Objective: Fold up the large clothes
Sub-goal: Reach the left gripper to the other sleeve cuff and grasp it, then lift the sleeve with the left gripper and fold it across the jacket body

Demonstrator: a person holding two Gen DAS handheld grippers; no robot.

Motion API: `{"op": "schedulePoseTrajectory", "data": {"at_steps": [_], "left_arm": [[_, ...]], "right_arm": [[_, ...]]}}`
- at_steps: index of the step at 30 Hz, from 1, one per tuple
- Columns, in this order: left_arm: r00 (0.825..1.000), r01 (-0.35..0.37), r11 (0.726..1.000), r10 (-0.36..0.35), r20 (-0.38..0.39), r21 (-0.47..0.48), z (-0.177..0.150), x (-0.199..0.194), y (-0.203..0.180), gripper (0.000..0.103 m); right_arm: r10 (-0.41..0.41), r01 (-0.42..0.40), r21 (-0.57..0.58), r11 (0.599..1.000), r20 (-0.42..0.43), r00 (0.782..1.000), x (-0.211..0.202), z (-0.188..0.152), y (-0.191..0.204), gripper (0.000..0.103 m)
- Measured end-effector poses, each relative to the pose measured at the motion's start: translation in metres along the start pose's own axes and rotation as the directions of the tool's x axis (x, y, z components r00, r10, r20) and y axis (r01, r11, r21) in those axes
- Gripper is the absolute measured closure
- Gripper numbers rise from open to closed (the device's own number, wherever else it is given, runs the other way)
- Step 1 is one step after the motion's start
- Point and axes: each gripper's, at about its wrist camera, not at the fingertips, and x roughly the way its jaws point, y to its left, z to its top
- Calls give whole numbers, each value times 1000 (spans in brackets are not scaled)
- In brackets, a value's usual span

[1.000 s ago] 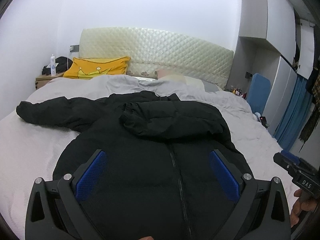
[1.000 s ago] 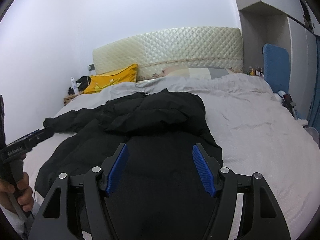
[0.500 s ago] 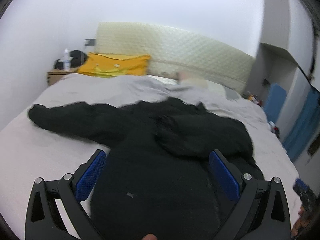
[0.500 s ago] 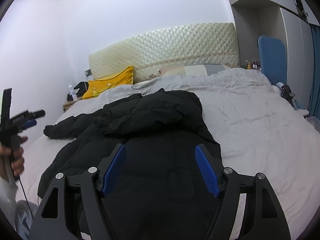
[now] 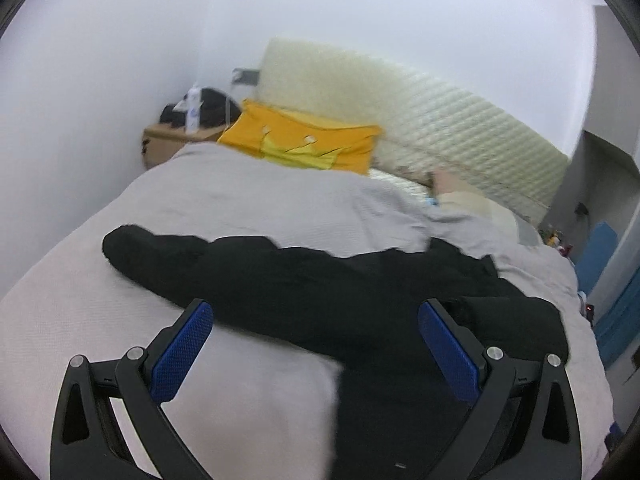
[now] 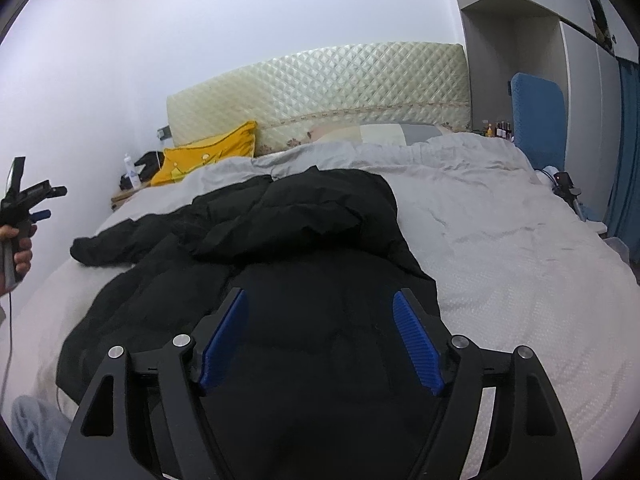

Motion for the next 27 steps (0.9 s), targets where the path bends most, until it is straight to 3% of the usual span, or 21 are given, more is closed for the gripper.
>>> {"op": "schedulePoseTrajectory", "data": {"at_steps": [4, 8, 14, 21, 25, 27], "left_arm": [[1000, 2, 991, -4, -15, -131, 8, 42, 62, 1], [1000, 3, 964, -11, -27, -265, 8, 88, 125, 1], [996, -71, 919, 44, -78, -387, -3, 156, 206, 2], [1000, -14, 779, 3, -19, -626, -23, 209, 297, 2], [999, 13, 729, 14, 33, -684, -23, 228, 324, 3], [998, 44, 699, 5, 67, -713, -24, 236, 334, 8]], "right_arm": [[-8, 7, -23, 1000, -13, 1000, 8, -4, 10, 29], [-8, 7, -23, 1000, -35, 999, 19, -6, 19, 27], [-60, 56, -44, 997, -87, 994, 51, -10, 36, 21], [-106, 106, -12, 994, -147, 983, 91, -8, 42, 17], [-120, 124, 18, 992, -167, 979, 104, -8, 39, 17], [-130, 136, 26, 990, -171, 977, 108, -7, 37, 16]]}}
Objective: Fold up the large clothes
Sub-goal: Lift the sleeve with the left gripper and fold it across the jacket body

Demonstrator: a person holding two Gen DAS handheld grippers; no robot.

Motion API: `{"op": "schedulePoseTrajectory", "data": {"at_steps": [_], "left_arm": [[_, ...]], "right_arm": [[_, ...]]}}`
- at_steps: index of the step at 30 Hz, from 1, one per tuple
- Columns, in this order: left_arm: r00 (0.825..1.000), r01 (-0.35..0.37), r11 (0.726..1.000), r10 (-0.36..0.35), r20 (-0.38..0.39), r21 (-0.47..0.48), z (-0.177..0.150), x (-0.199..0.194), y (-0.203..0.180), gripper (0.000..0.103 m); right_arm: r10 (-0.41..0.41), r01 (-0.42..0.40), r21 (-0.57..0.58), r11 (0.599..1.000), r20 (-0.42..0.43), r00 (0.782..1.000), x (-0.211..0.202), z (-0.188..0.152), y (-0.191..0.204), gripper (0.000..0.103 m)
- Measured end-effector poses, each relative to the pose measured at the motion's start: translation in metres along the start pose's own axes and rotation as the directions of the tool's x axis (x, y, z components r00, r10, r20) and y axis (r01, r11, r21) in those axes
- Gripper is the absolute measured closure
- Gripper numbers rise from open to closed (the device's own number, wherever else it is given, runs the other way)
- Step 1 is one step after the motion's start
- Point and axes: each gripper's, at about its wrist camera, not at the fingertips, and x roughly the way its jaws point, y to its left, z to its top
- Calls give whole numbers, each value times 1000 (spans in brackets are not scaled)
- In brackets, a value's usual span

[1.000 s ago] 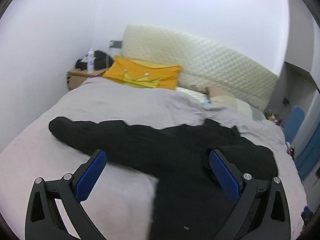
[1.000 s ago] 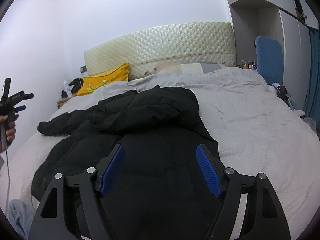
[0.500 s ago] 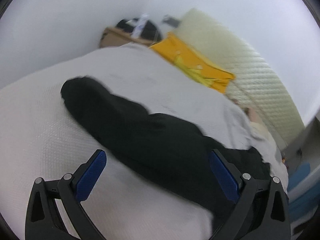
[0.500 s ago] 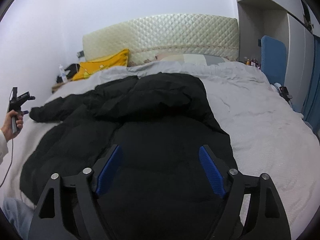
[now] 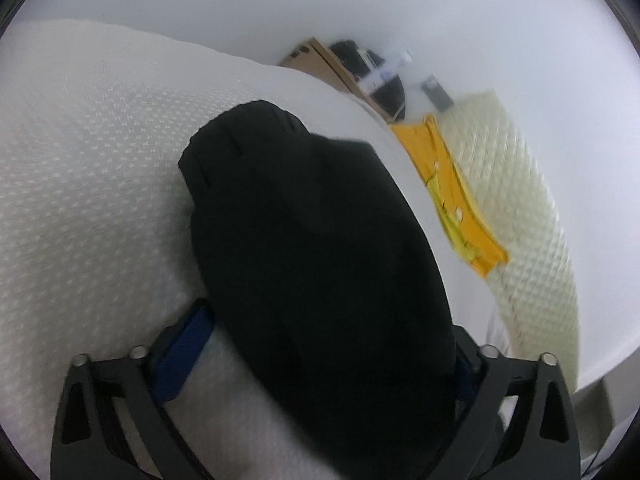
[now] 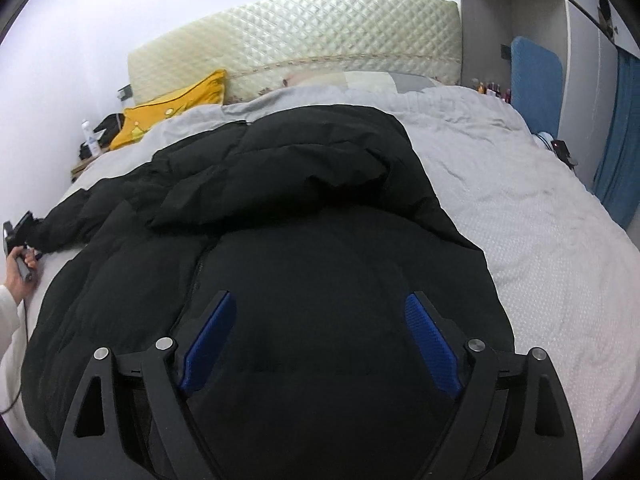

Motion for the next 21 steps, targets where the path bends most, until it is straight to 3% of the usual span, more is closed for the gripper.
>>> {"op": "schedulePoseTrajectory", "data": {"at_steps": [1, 3, 5, 8, 14, 21], "left_arm": [[1000, 14, 1000, -14, 4, -15, 3, 3, 3, 12], [1000, 17, 1000, -16, 9, -11, 5, 8, 1, 29], [1000, -10, 1000, 10, 3, 10, 6, 11, -4, 58], [1000, -23, 999, 22, 13, 45, 6, 6, -17, 78], [998, -55, 995, 51, 48, 86, 15, -32, -45, 86], [989, -96, 966, 66, 130, 238, 8, -109, -119, 91]], "right_arm": [[-5, 5, 2, 1000, -3, 1000, 2, 0, -1, 16], [-10, 10, 7, 1000, -8, 1000, 4, 1, -2, 16], [-10, 10, 7, 1000, -11, 1000, 4, 1, -3, 16], [-3, 3, 5, 1000, -12, 1000, 1, 1, -2, 16], [29, -29, 2, 1000, 6, 1000, -13, 0, -5, 13], [51, -51, -16, 999, 46, 998, -35, 0, -9, 7]]}}
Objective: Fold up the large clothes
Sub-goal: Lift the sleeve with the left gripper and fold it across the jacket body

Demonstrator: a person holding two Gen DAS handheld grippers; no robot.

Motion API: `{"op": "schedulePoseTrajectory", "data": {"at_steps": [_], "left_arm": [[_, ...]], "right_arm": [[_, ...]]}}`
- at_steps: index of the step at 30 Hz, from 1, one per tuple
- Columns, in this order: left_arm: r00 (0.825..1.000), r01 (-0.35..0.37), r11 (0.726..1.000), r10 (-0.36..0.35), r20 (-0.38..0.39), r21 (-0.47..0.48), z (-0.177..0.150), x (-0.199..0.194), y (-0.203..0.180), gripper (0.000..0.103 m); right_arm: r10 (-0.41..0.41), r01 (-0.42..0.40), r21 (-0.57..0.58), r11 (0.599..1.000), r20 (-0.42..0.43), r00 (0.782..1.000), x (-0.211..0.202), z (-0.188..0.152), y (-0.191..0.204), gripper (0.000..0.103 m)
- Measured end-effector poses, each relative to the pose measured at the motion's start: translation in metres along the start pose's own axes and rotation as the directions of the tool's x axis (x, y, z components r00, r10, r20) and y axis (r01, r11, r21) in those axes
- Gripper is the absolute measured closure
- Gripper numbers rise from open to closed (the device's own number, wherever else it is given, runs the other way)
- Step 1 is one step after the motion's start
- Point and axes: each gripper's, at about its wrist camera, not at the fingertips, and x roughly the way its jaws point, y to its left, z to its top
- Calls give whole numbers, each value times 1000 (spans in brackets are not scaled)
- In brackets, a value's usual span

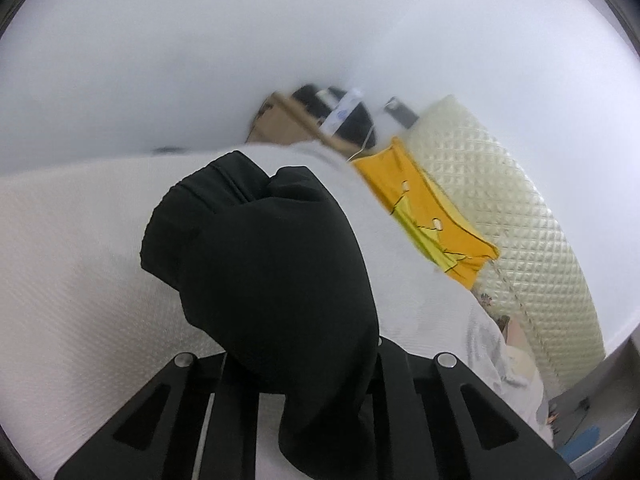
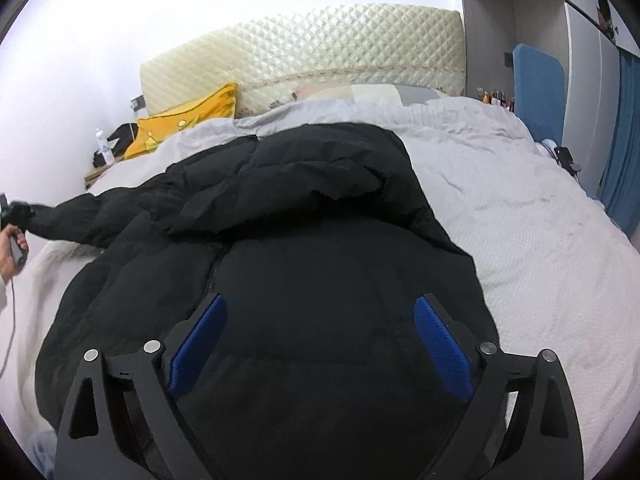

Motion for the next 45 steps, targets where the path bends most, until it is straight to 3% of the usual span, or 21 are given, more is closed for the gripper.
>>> {"op": "schedulePoseTrajectory", "data": {"at_steps": [8, 16, 27, 37, 45], "left_arm": [[998, -8, 993, 2, 58, 114, 1, -81, -75, 93], [992, 16, 977, -41, 117, 212, -13, -161, -161, 93], [982, 92, 927, -144, 118, 363, -60, -243, -295, 93], [966, 170, 836, -245, 78, 521, -138, -291, -422, 95], [950, 238, 711, -313, -6, 662, -242, -304, -506, 95]], "right_arm": [[47, -44, -67, 997, 40, 998, -26, -5, 1, 4], [98, -90, -96, 991, 86, 991, -50, -5, 0, 2], [82, -68, -95, 993, 163, 983, -72, 2, -27, 2], [36, -25, -53, 998, 218, 975, -80, 15, -63, 1], [24, -17, -33, 999, 220, 975, -78, 21, -83, 1]]}}
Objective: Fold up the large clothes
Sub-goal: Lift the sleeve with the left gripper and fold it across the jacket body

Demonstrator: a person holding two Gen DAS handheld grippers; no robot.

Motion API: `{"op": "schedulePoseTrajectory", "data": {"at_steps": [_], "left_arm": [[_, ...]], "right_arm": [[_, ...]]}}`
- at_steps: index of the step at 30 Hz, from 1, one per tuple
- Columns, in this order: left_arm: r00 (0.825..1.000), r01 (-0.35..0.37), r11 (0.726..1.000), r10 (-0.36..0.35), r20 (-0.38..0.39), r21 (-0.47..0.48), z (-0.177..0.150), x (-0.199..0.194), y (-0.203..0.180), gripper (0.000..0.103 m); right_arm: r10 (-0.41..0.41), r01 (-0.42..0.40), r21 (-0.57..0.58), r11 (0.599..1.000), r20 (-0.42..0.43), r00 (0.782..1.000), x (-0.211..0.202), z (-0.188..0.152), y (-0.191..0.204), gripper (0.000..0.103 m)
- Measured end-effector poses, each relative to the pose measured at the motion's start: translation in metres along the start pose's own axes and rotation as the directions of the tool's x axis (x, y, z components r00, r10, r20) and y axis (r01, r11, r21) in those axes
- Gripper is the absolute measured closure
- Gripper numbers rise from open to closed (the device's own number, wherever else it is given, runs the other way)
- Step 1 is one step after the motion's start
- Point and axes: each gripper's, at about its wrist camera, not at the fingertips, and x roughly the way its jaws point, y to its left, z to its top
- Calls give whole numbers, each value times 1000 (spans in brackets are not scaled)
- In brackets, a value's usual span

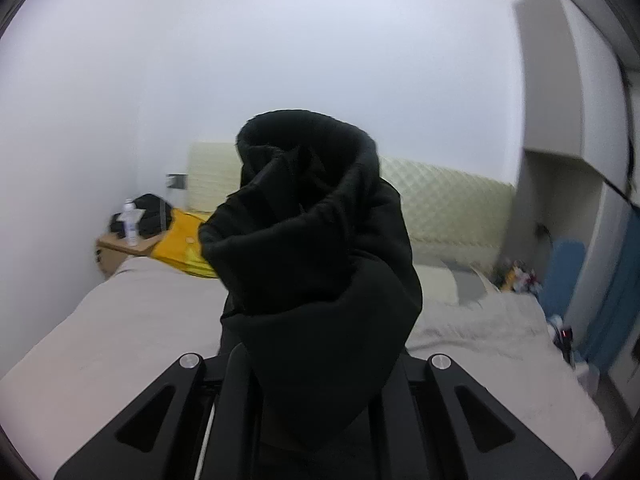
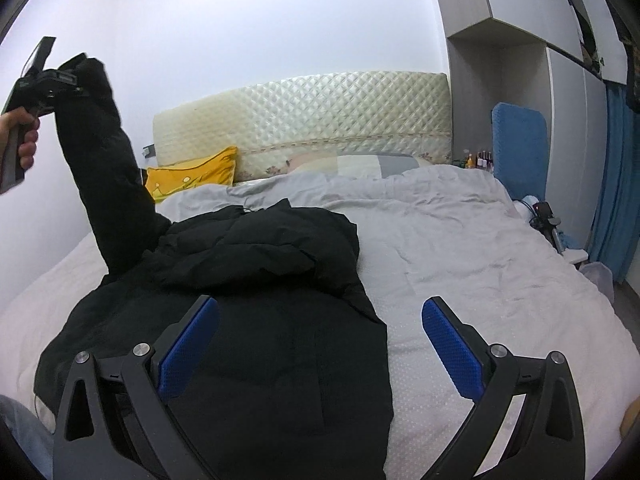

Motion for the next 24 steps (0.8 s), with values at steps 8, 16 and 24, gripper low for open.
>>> {"op": "schedulePoseTrajectory", "data": {"at_steps": [8, 16, 24], "left_arm": [[979, 174, 983, -167, -117, 54, -67, 44, -118, 95], [938, 283, 955, -257, -233, 87, -146, 99, -179, 95], [889, 334, 934, -268, -371, 124, -230, 155, -228, 95]], "right_arm": [[9, -8, 45, 999, -8, 1000, 3, 2, -13, 1], [18, -17, 67, 998, -20, 1000, 15, 2, -23, 1], [63, -59, 93, 994, -38, 997, 31, -1, -31, 1]]}}
